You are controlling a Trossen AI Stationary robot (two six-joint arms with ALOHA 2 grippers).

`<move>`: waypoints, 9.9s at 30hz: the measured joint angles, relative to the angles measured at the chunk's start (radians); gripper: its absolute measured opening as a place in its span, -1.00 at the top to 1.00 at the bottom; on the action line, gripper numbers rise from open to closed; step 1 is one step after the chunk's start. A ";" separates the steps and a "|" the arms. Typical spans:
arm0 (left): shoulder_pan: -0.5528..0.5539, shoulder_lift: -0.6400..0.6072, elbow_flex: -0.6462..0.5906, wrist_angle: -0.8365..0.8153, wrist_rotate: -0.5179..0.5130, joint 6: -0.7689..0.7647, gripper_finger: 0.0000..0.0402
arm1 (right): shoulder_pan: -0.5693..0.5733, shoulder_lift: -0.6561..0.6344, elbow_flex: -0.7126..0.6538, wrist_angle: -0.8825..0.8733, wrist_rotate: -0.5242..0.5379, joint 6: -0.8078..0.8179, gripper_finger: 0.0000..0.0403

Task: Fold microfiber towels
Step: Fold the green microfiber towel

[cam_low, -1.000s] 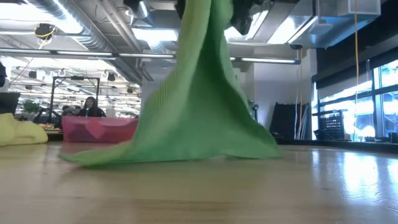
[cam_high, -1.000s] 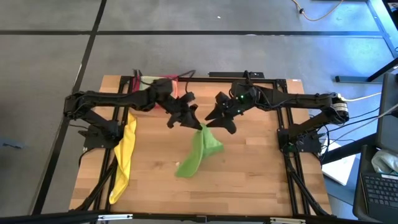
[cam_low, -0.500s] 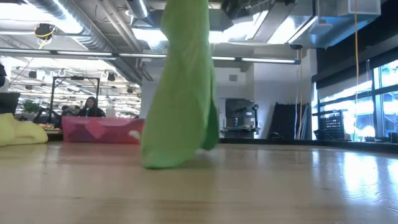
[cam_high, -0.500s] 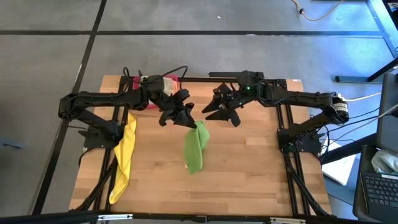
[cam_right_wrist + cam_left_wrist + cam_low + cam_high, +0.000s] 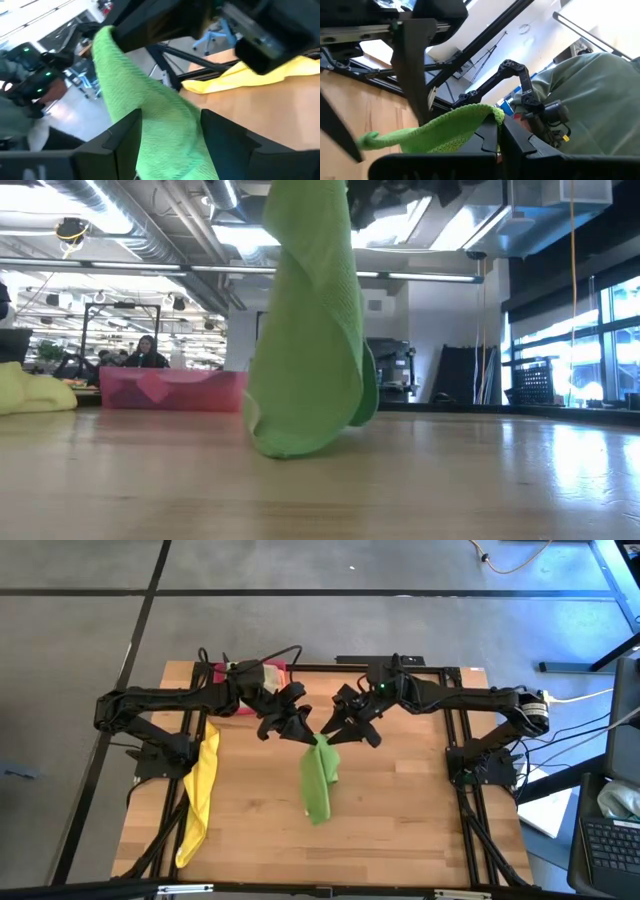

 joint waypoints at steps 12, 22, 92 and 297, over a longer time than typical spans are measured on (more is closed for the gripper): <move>0.006 0.001 0.000 -0.107 -0.005 0.004 1.00 | 0.027 -0.003 0.000 -0.017 -0.134 0.064 0.00; 0.043 0.001 0.000 -0.112 0.052 0.018 1.00 | 0.041 -0.004 0.000 -0.025 -0.153 0.105 0.28; -0.024 -0.185 0.000 -0.206 -0.253 0.591 1.00 | 0.001 -0.002 -0.001 0.263 -0.021 0.436 -0.01; -0.112 -0.053 -0.003 -0.504 -0.282 0.498 0.26 | 0.071 0.124 0.691 -0.693 -0.134 -0.135 0.98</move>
